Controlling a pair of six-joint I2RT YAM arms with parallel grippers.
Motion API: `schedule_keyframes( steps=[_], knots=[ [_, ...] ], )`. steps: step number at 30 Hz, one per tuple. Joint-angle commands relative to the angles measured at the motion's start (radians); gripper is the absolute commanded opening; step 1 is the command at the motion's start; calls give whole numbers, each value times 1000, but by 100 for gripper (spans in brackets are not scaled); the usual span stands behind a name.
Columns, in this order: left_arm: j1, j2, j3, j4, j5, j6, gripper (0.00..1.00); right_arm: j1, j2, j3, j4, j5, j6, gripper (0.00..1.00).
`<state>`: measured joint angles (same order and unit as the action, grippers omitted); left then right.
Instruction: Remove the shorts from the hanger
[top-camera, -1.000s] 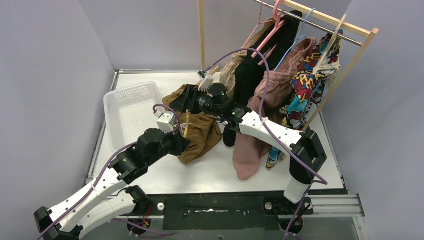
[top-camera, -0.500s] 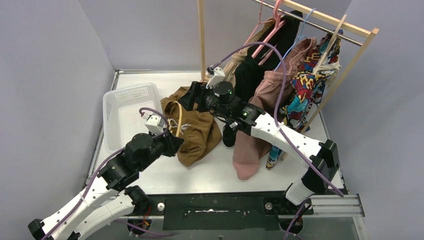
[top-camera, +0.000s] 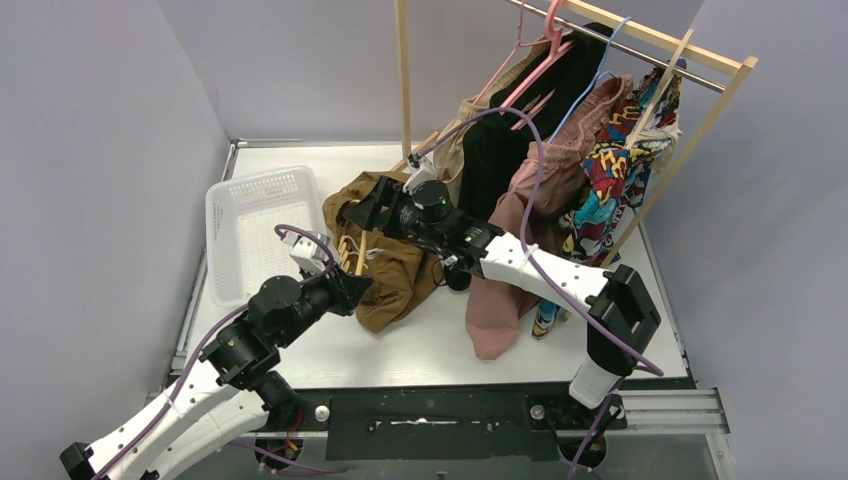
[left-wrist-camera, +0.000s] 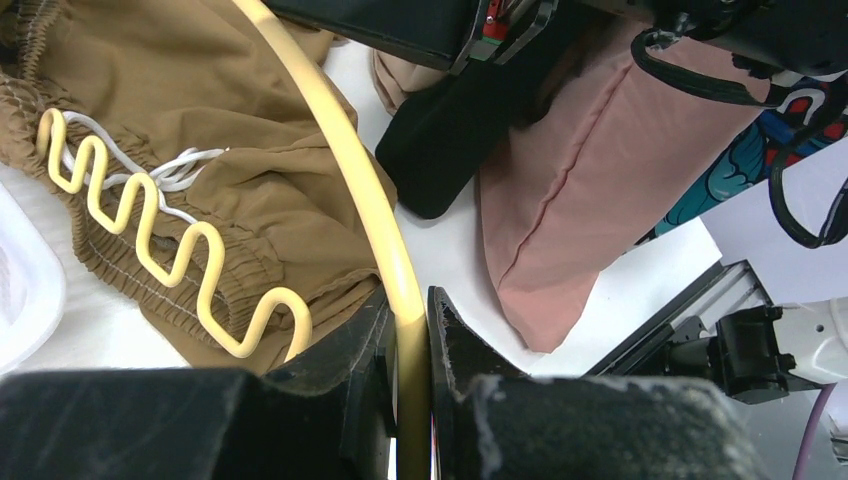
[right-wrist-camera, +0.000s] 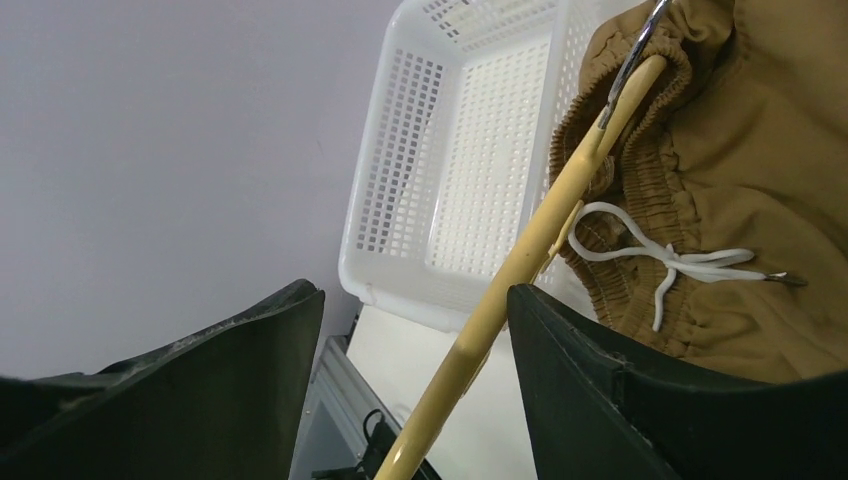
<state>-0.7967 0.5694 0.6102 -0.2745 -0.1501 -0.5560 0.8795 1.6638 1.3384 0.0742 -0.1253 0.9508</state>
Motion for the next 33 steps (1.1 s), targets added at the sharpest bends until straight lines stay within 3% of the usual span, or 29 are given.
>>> schedule_keyframes(
  steps=[1, 8, 21, 23, 29, 33],
  knots=[
    [4, -47, 2, 179, 27, 18, 0, 19, -3, 16, 126, -16, 96, 68],
    [5, -65, 2, 208, 11, 33, 0, 51, -6, 75, -24, 129, 137, 66],
    [5, -108, 3, 251, -11, 52, 0, 91, -10, 127, -136, 249, 142, 63],
    [5, -108, 3, 250, -5, 55, 0, 91, -2, 133, -122, 228, 139, 56],
    [5, -106, 3, 233, 15, 52, 0, 93, -25, 133, -101, 254, 127, 13],
    [5, -99, 33, 158, 10, 43, 2, 89, -78, 110, -93, 284, 130, 1]
  ],
)
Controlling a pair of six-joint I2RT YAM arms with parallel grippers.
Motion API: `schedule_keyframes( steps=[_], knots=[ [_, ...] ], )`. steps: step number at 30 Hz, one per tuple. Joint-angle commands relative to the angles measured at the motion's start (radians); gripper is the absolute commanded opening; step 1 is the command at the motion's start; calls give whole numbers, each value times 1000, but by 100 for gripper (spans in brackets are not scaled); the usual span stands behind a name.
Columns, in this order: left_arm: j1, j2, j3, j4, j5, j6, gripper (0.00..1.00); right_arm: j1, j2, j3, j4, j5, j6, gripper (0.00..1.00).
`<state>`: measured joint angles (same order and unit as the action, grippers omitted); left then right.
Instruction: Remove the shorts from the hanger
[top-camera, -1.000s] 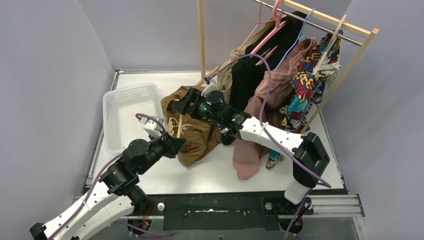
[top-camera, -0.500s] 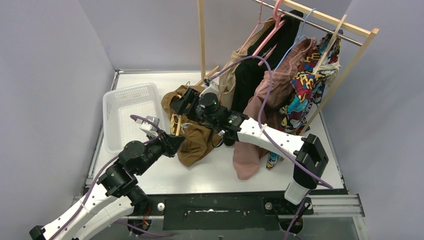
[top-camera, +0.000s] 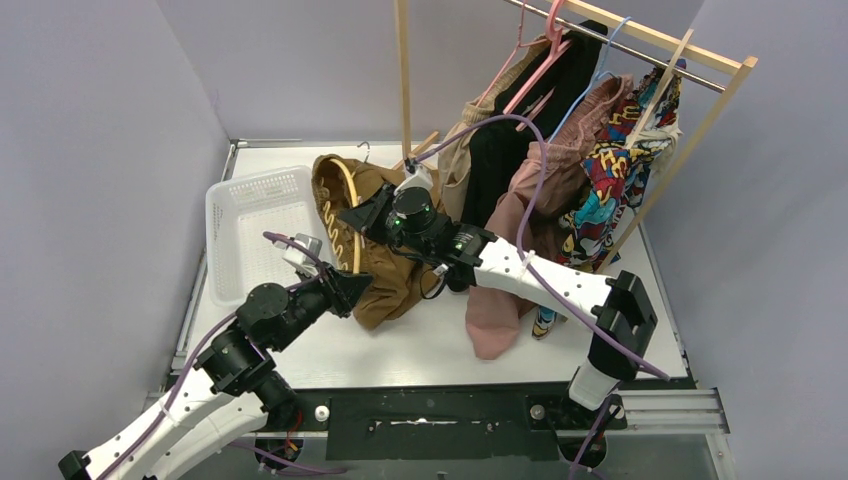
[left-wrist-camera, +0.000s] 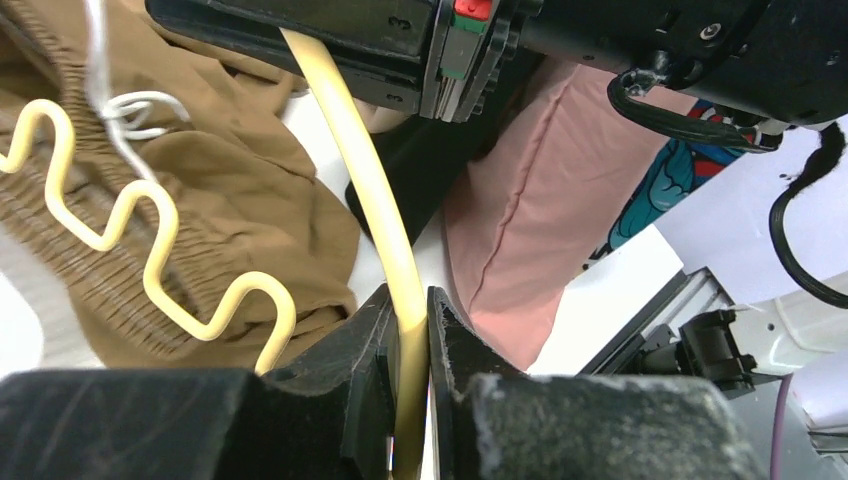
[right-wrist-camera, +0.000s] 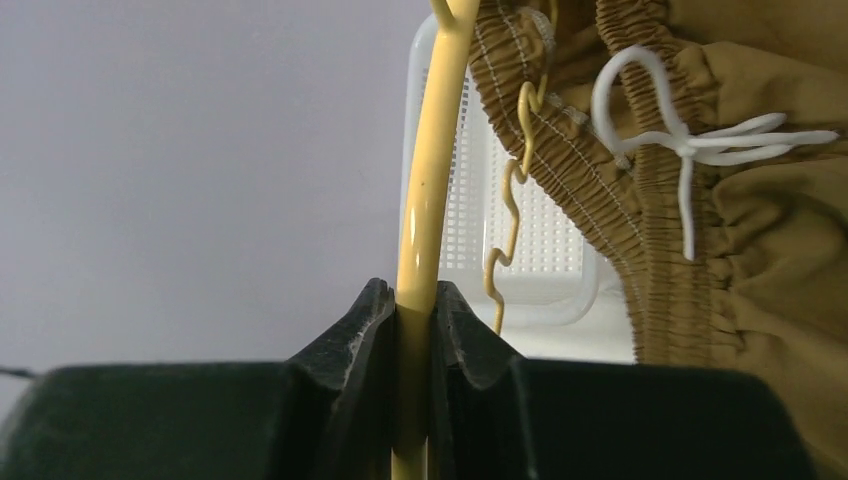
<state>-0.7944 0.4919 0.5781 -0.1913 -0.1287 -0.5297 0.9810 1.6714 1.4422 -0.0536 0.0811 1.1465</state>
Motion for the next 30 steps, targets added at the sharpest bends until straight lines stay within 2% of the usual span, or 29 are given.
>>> schedule_keyframes(
  steps=[1, 5, 14, 21, 30],
  knots=[
    [3, -20, 73, 54, -10, 14, 5, -13, -96, 0, 35, 81, -63, 0],
    [3, -9, 117, -29, -15, 5, 14, -13, -115, -18, 37, 80, -53, 0],
    [2, 30, 214, -207, -15, 17, 49, -11, -102, 11, -4, 82, -52, 0],
    [1, 118, 267, -335, -38, 13, 53, -10, -94, 29, -18, 102, -36, 0],
    [1, 119, 240, -214, -15, -100, 61, -8, -36, 52, -17, 100, -20, 0]
  ],
)
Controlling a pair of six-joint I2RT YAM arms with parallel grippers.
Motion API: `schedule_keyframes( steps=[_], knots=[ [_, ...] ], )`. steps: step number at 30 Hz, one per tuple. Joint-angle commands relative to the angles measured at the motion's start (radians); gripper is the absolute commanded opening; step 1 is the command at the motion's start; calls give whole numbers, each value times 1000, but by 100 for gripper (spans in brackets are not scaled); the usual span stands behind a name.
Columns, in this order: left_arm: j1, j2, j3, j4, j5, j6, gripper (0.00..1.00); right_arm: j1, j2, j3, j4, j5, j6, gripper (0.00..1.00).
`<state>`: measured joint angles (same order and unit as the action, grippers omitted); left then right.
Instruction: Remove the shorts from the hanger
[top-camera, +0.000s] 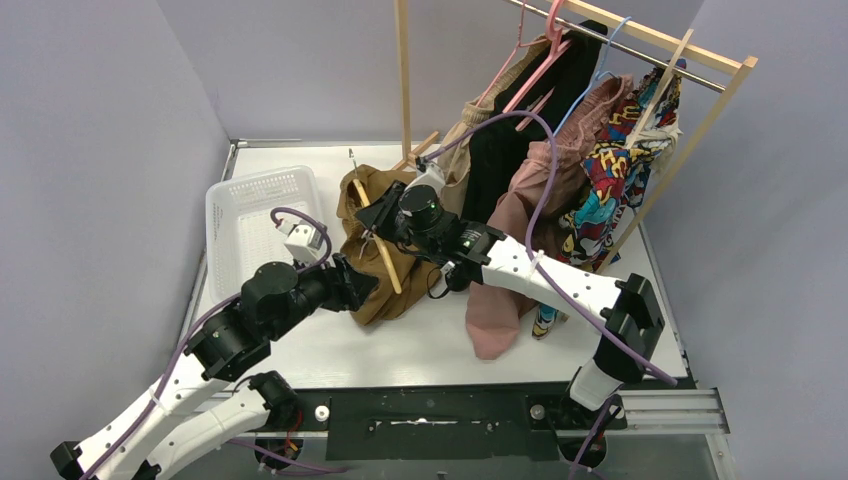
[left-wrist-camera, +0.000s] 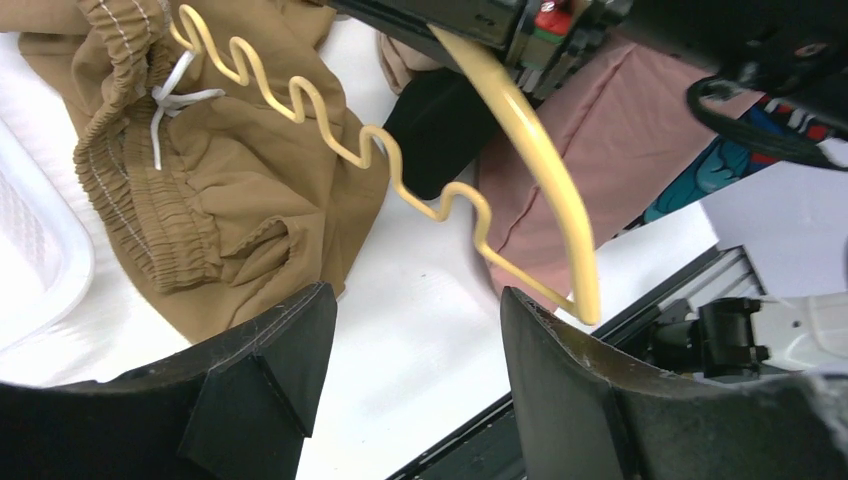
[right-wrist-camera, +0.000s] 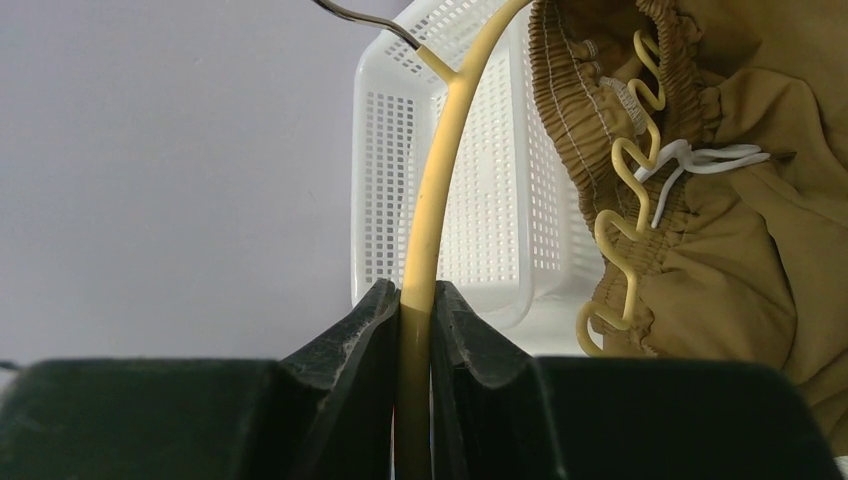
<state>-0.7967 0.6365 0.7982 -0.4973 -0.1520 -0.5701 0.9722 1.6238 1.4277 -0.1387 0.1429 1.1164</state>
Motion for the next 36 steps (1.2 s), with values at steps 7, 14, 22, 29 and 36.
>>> schedule_keyframes(
  steps=[7, 14, 22, 29, 36],
  knots=[
    [0, -5, 26, 85, 41, -84, 64, 0, 58, 101, 81, -9, 26, 0],
    [-14, 7, -24, 138, 29, -105, 65, 13, 83, 120, 87, -2, 49, 0],
    [-63, 51, -58, 166, -81, -142, 65, 48, 113, 163, 48, 85, 72, 0],
    [-253, 71, -83, 113, -397, -245, 53, 76, 96, 164, 19, 223, 86, 0],
    [-355, 118, -18, 54, -585, -246, 46, 87, 81, 143, 7, 251, 65, 0]
  ],
)
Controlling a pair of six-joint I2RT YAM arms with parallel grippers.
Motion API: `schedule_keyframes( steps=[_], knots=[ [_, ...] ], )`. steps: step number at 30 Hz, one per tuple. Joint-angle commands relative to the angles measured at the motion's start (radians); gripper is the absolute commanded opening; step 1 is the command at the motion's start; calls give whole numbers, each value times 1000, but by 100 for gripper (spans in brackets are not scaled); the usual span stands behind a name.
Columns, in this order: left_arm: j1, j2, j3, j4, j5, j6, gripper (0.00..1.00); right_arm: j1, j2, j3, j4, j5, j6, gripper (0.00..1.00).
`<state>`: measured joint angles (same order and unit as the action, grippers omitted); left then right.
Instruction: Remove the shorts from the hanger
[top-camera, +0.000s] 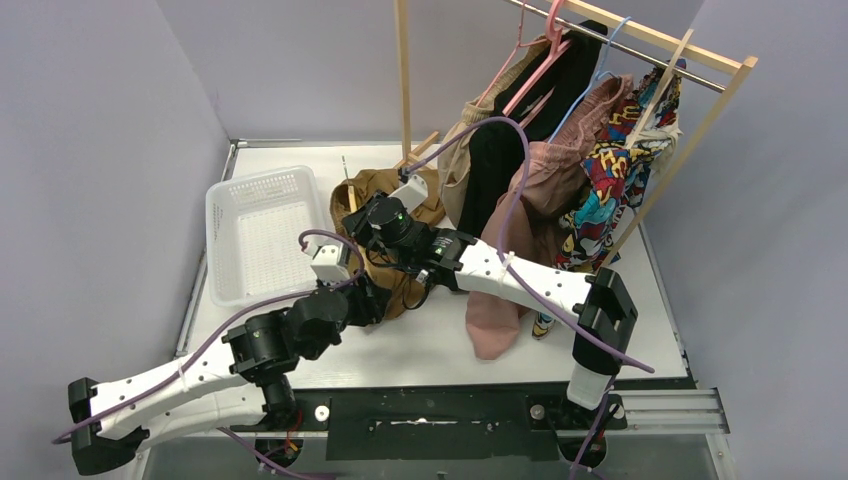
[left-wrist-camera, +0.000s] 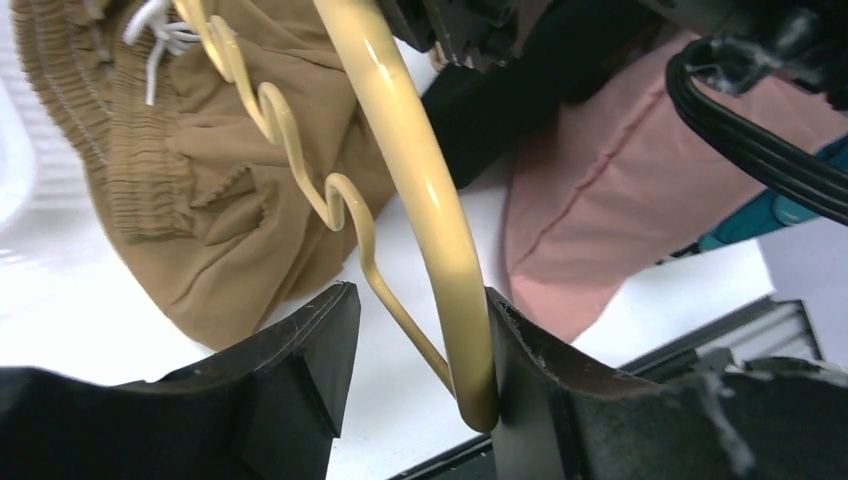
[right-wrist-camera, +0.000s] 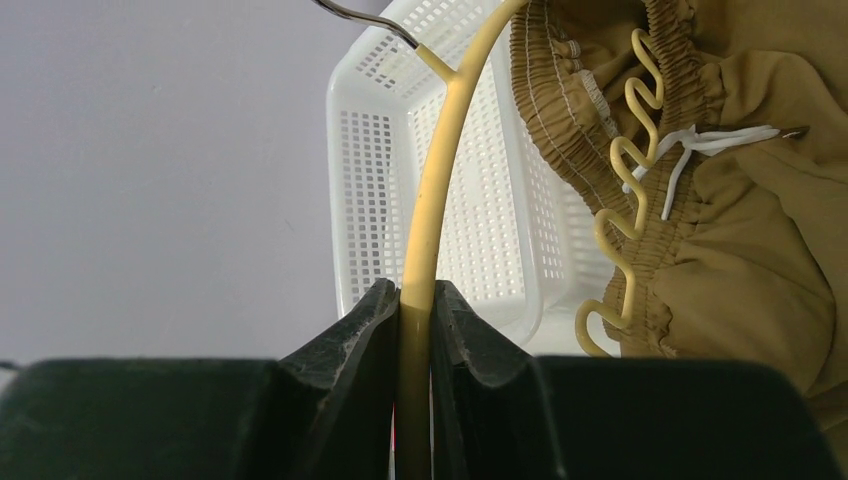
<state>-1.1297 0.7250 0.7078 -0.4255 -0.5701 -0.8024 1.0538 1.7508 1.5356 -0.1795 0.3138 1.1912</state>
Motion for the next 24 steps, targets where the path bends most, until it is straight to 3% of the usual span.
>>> schedule_keyframes(
  steps=[1, 8, 11, 15, 24],
  knots=[
    [-22, 40, 86, -29, -174, -11, 49, 7, -46, 35, 46, 84, -12, 0],
    [-22, 36, 108, -102, -252, -26, 56, 16, -60, 18, 44, 114, -20, 0],
    [-22, 27, 111, -92, -259, -2, 47, 16, -63, 12, 52, 108, -21, 0],
    [-22, 52, 119, -93, -254, 16, 28, 19, -70, 1, 66, 96, -24, 1],
    [-22, 44, 157, -144, -314, 30, 15, 30, -85, -15, 70, 96, -33, 1]
  ],
)
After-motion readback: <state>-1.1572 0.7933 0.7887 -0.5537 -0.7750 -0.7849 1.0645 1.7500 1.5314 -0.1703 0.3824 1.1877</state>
